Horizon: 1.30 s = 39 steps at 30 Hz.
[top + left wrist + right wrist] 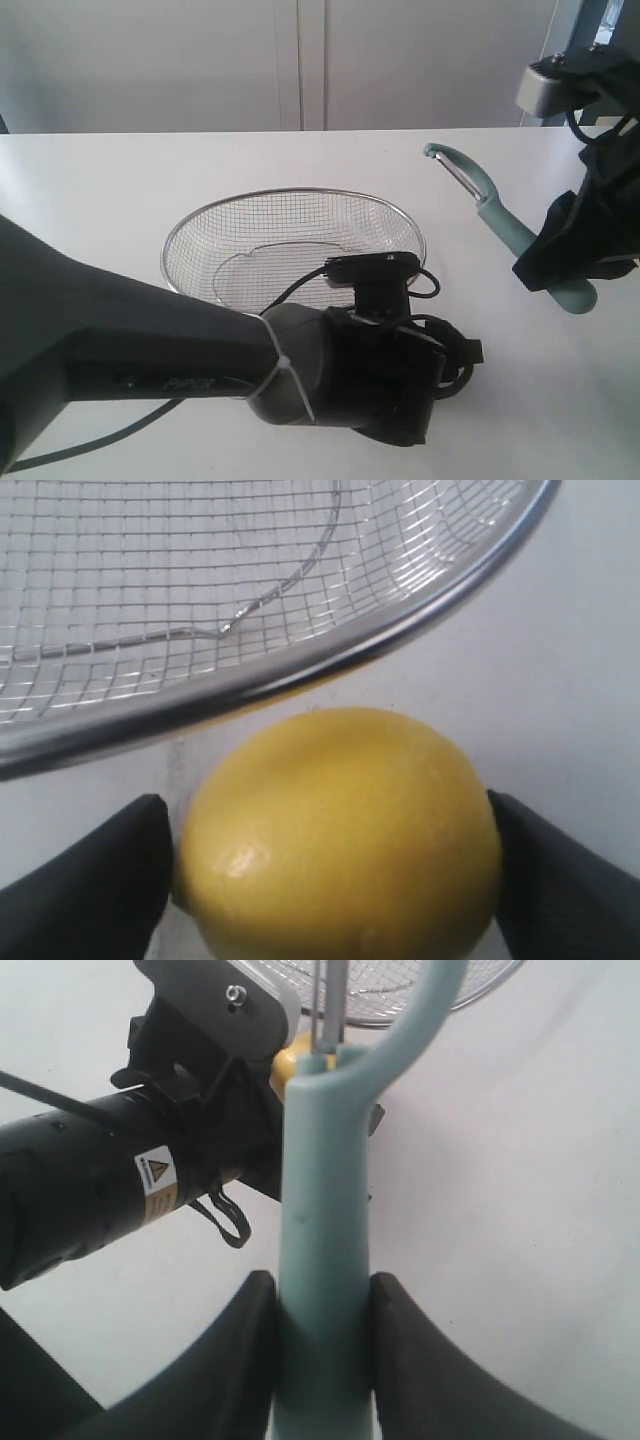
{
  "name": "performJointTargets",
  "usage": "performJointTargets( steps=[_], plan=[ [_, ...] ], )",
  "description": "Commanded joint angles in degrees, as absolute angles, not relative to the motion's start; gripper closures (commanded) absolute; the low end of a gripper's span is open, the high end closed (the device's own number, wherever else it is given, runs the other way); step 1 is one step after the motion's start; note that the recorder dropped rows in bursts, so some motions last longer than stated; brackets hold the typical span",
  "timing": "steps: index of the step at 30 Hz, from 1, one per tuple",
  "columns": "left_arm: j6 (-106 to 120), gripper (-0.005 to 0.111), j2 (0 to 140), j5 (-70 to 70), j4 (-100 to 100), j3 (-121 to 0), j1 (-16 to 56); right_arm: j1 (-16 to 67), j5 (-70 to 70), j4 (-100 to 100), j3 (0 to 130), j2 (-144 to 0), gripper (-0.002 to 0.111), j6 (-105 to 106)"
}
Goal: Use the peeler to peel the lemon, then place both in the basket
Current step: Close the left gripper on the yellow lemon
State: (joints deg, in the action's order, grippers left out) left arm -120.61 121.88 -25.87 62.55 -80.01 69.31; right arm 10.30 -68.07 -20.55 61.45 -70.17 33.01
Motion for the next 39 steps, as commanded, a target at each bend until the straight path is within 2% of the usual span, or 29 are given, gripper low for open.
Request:
performJointTargets(
  steps=[1,4,10,12,14,39],
  plan=[
    [-120.9,0.035,122.2,-26.6,62.1,-80.1,69.3,9.6,-67.5,-20.9,61.2,-69.8,0.108,32.7],
    [-120.9,0.040,122.2,-26.6,62.2,-80.1,69.3,9.6,-67.5,-20.9,61.2,-69.8,0.108,32.7],
    [-120.9,0.087,122.2,-26.5,62.0,-80.1,69.3,9.6,-67.5,-20.9,61.2,-69.8,0.108,32.7],
    [-120.9,0.100,122.2,-26.5,62.0,-80.1,69.3,9.6,-67.5,-20.9,61.2,-69.8,0.108,32.7],
    [-120.9,0.107,122.0,-26.7,62.0,-80.1,69.3,9.6,-67.5,-20.9,61.2,-69.8,0.108,32.7],
    [-117.0,0.107,114.2,-33.5,60.8,-80.1,72.7,9.6,-67.5,-20.9,61.2,-69.8,0.108,32.7]
  ],
)
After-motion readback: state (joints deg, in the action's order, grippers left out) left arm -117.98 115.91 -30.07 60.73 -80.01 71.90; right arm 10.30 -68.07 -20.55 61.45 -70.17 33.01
